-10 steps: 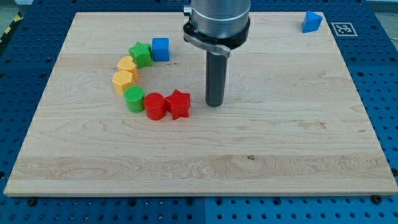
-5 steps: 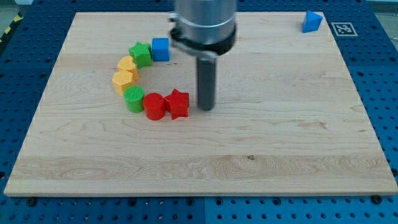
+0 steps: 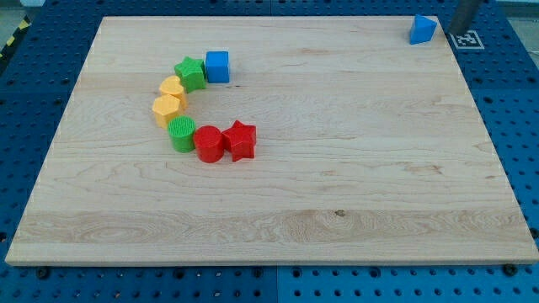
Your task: Push the blue triangle into the blue cube
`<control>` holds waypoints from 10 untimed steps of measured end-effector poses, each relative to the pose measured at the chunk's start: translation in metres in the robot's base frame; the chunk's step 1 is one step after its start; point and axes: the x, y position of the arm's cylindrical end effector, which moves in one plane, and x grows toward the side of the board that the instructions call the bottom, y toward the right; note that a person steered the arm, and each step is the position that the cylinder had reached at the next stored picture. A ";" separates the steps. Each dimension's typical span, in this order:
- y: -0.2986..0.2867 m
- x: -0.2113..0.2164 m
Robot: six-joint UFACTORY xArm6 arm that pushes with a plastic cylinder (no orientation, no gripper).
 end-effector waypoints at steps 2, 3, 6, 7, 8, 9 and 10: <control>-0.068 0.035; -0.095 0.059; -0.205 0.109; -0.241 0.109; -0.271 0.109; -0.281 0.109; -0.284 0.113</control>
